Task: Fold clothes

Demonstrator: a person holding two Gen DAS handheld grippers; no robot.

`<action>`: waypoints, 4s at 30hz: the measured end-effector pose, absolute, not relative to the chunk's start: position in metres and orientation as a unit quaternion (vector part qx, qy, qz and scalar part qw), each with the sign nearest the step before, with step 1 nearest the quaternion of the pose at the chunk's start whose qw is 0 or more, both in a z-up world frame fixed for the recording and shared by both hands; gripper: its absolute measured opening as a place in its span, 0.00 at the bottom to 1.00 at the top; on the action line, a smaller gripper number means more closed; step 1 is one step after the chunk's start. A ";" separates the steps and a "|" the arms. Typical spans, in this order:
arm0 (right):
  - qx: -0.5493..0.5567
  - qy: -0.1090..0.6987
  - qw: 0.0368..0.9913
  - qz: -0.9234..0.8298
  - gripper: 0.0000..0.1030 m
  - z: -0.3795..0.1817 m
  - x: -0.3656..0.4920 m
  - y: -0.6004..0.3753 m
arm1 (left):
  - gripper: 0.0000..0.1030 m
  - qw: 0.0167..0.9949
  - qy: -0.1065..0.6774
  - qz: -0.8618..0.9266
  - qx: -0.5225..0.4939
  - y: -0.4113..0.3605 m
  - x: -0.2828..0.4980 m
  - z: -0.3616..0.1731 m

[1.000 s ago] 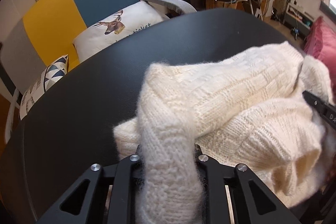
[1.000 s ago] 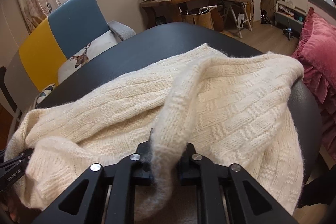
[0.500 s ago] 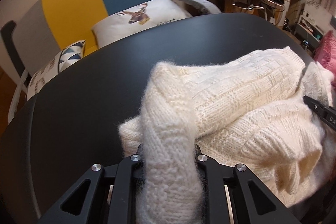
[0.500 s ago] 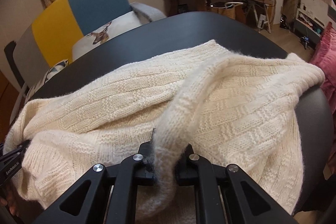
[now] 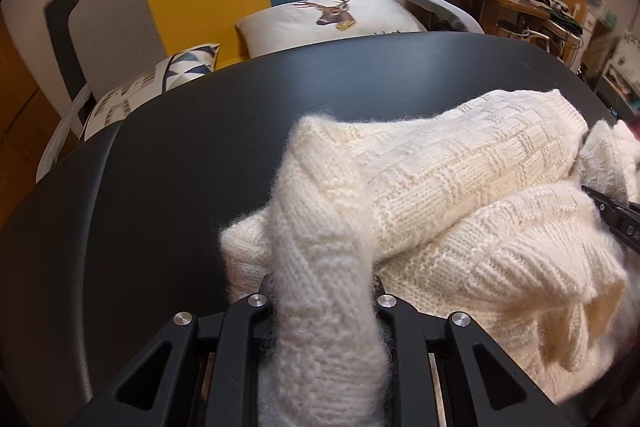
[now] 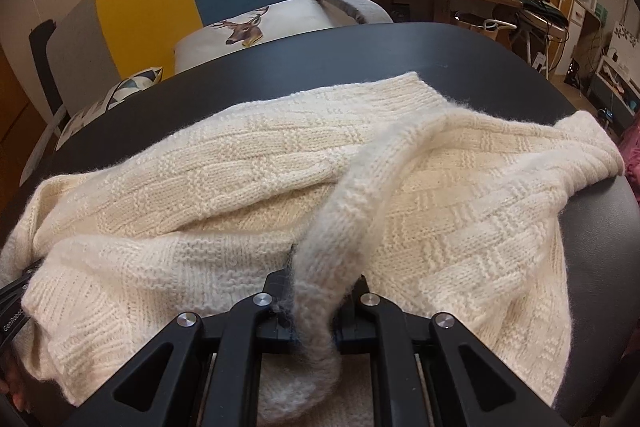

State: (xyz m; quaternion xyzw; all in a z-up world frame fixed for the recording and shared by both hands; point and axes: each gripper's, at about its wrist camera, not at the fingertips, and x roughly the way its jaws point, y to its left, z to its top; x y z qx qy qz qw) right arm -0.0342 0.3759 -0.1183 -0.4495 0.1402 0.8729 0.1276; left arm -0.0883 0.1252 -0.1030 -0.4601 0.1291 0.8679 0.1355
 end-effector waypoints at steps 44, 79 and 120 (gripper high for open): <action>-0.478 0.064 -0.034 0.875 0.12 -0.109 -0.140 0.152 | 0.20 -0.047 0.028 0.878 -0.475 -0.113 -0.103 -0.091; -0.424 0.035 -0.130 0.895 0.24 -0.072 -0.035 0.153 | 0.65 0.012 -0.024 0.926 -0.376 -0.205 -0.005 -0.037; -0.429 0.015 -0.146 0.892 0.25 -0.080 -0.033 0.159 | 0.91 0.178 0.114 0.897 -0.389 -0.190 0.050 -0.053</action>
